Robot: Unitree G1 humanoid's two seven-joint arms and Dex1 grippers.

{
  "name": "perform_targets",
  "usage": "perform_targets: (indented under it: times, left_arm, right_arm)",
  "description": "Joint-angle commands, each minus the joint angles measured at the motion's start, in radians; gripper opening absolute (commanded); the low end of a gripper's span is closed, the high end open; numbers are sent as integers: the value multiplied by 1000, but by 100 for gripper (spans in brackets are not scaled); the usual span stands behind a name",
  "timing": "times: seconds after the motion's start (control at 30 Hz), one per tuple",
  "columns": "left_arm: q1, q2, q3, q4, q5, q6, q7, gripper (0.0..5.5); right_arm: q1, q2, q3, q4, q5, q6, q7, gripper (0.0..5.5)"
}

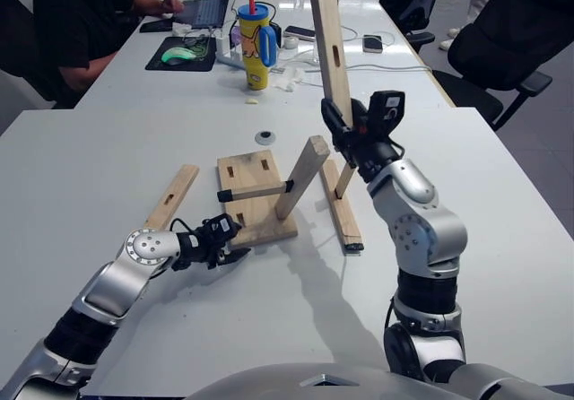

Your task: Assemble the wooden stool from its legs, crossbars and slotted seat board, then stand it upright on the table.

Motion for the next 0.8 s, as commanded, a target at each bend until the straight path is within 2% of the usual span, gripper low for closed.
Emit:
perform_targets:
  times: [0.03,0.2,0.4,0.53,0.63,0.8]
  left_arm:
    - [40,47,-3,-22,-38,109,-65,368]
    - [46,63,61,-50,-99,157,-87,449]
    - [26,32,102,2,-96,77,-72,534]
    - [31,24,114,10,-94,26,-70,540]
    - [41,22,197,42,-164,6,-101,540]
    - [123,175,356,107,-285,48,-295,540]
  right_arm:
    - [-84,-14,-82,-53,108,45,4,207]
    - [-171,-76,-226,-52,240,77,-18,207]
    - [-178,-144,-256,1,259,59,-11,207]
    - [-151,-140,-242,4,260,50,-14,207]
    - [-134,-136,-238,4,264,42,-13,207]
    - [-106,-164,-201,21,263,-18,87,207]
